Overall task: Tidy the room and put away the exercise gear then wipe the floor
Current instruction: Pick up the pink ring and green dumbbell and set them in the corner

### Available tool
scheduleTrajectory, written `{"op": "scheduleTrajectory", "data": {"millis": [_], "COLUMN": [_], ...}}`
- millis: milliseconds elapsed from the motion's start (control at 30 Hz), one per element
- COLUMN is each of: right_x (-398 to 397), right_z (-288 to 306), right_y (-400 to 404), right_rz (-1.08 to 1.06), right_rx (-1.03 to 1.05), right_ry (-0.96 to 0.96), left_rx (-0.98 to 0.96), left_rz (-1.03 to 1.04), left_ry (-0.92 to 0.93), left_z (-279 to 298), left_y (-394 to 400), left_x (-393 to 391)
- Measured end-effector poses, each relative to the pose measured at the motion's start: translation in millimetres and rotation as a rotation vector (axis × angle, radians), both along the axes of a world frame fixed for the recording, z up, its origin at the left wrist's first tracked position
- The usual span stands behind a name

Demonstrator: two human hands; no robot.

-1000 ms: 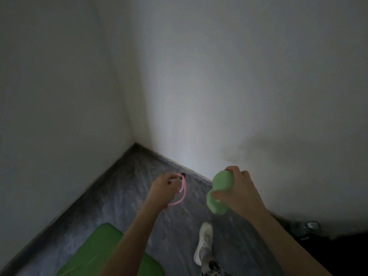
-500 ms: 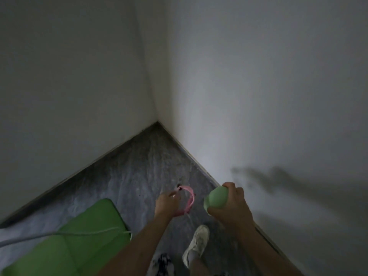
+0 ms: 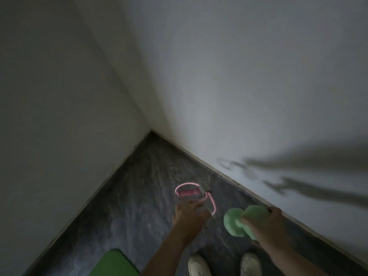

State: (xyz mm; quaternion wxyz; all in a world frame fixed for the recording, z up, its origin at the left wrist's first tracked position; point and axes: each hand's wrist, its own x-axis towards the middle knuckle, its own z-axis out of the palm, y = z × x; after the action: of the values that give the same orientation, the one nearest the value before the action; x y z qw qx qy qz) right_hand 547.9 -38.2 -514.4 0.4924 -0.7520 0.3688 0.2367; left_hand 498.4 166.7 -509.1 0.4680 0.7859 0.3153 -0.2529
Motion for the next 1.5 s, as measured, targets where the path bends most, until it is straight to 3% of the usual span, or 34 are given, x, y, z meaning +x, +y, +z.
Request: {"op": "scheduleTrajectory", "data": {"millis": [167, 300, 667, 800, 1000, 1167, 1500], "right_x": [1.9, 5.1, 41.9, 59.1, 74.3, 75.2, 78.2], "right_z": [-111.9, -174.0, -306.9, -336.3, -358.6, -367.9, -381.0], "right_y": [-8.2, -21.9, -38.5, -44.1, -55.1, -54.2, -52.9], "right_rz": [-0.274, -0.378, -0.073, 0.029, 0.211, 0.307, 0.380], "right_rx": [0.028, 0.020, -0.202, -0.294, -0.411, -0.475, -0.542], "right_ry": [0.169, 0.213, 0.132, 0.115, 0.157, 0.152, 0.178], "left_rx": [0.179, 0.267, 0.162, 0.141, 0.172, 0.201, 0.252], "left_rz": [-0.079, -0.105, -0.280, -0.416, -0.330, -0.305, -0.473], "left_ry": [0.021, 0.066, -0.048, 0.028, 0.060, 0.102, 0.252], "left_z": [-86.7, -155.9, -310.0, -337.9, -363.6, -366.2, -354.4], "left_y": [15.6, 7.9, -49.0, -66.8, -47.7, -26.6, 11.7], "left_x": [28.4, 35.1, 78.9, 79.5, 58.7, 48.7, 47.5]}}
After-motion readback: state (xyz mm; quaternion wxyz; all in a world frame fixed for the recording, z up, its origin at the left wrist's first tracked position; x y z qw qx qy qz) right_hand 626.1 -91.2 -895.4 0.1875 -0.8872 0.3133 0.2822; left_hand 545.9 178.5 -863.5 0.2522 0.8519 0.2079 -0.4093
